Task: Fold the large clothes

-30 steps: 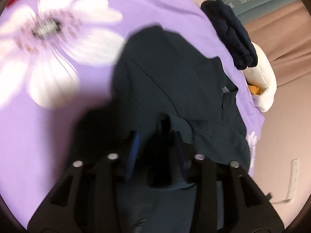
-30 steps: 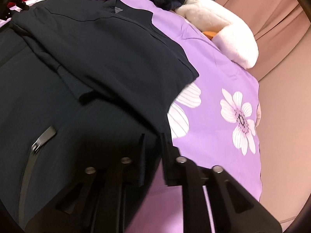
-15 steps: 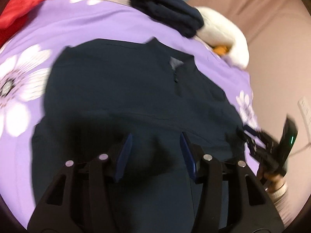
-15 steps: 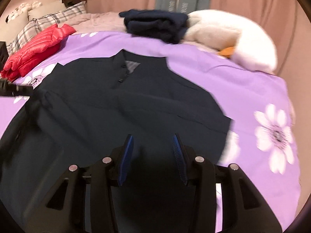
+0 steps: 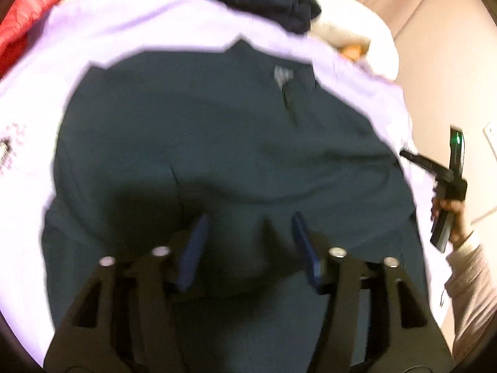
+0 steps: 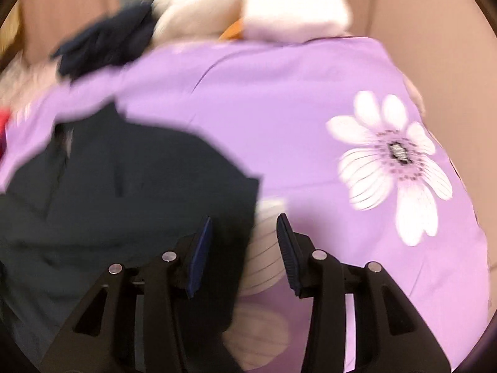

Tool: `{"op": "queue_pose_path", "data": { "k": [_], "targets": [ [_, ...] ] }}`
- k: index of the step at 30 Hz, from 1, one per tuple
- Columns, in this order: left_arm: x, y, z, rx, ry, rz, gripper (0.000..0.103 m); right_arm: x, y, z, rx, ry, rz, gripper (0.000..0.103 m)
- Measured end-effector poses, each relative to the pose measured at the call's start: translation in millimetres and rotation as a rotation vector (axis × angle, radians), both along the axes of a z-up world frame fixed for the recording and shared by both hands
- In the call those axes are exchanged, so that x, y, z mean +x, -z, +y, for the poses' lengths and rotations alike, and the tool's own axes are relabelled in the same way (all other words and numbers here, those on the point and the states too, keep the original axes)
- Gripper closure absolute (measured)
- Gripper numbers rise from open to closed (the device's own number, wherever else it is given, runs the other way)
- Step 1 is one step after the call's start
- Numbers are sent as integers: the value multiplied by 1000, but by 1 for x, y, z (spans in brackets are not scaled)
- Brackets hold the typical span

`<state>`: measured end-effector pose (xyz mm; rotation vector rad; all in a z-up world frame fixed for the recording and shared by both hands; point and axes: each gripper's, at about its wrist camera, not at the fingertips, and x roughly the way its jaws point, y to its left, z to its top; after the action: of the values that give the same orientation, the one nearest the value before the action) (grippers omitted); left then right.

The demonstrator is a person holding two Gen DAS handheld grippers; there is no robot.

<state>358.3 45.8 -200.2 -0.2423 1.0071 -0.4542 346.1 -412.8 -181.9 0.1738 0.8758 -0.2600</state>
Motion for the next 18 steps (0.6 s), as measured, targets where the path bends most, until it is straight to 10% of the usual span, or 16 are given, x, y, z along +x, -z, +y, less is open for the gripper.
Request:
{"op": "queue_pose_path", "data": {
  "k": [10,14,18],
  "targets": [
    [39,13,-13,-44,-29,19,38,37,34,-14,299,59,50,47],
    [52,30,-14,35,-54,36,41,43,38,-19,352,50,17,96],
    [62,39,-11,49,-63,40,46,46,26,-14,216,-8,-23,98]
  ]
}}
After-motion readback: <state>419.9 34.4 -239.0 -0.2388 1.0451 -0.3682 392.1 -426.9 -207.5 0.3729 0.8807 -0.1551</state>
